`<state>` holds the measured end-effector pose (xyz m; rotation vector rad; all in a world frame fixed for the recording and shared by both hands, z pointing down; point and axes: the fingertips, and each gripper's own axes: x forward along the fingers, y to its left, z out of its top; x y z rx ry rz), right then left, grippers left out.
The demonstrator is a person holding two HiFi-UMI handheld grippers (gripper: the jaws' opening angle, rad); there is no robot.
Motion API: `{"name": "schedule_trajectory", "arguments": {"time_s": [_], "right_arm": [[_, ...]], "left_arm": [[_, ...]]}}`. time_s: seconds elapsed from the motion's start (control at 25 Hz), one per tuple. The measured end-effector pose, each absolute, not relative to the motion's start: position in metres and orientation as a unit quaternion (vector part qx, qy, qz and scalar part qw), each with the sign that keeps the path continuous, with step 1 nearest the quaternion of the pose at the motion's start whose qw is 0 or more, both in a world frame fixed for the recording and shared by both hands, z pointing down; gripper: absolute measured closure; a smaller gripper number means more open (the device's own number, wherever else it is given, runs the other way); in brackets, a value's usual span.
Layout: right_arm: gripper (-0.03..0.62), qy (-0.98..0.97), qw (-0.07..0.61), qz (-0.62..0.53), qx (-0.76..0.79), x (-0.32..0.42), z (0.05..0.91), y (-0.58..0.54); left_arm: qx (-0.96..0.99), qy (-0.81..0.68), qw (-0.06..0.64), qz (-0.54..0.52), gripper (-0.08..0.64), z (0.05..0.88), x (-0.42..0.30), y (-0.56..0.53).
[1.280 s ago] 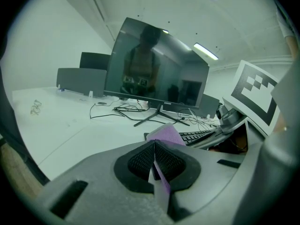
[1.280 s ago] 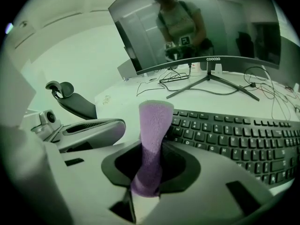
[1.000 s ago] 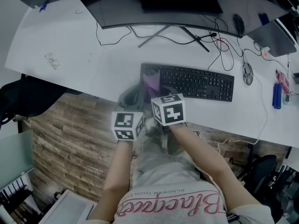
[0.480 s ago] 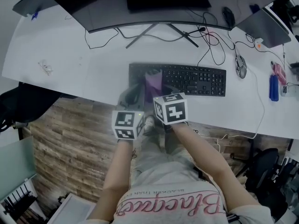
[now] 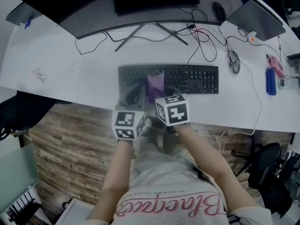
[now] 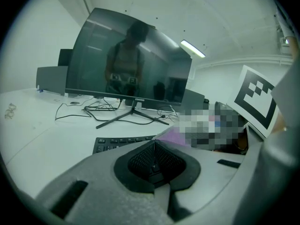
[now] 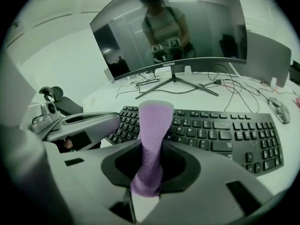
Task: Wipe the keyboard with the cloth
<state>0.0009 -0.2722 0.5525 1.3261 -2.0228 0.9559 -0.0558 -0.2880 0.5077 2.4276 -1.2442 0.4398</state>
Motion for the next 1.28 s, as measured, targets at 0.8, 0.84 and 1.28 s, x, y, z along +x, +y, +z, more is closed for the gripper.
{"name": "schedule_trajectory", "arguments": {"time_s": [0.8, 0.84, 1.28], "right_arm": [[0.505, -0.716, 0.265, 0.352, 0.542, 0.108, 0.552, -0.258], [0.505, -0.714, 0.266, 0.351, 0.544, 0.113, 0.552, -0.257], [0.505, -0.69, 0.264, 0.352, 0.575, 0.18, 0.553, -0.249]], "left_arm": [[0.894, -0.377, 0.177, 0.167, 0.555, 0.503, 0.047, -0.282], [0.895, -0.374, 0.176, 0.168, 0.555, 0.503, 0.052, -0.282], [0.911, -0.331, 0.17, 0.176, 0.555, 0.506, 0.114, -0.278]]}}
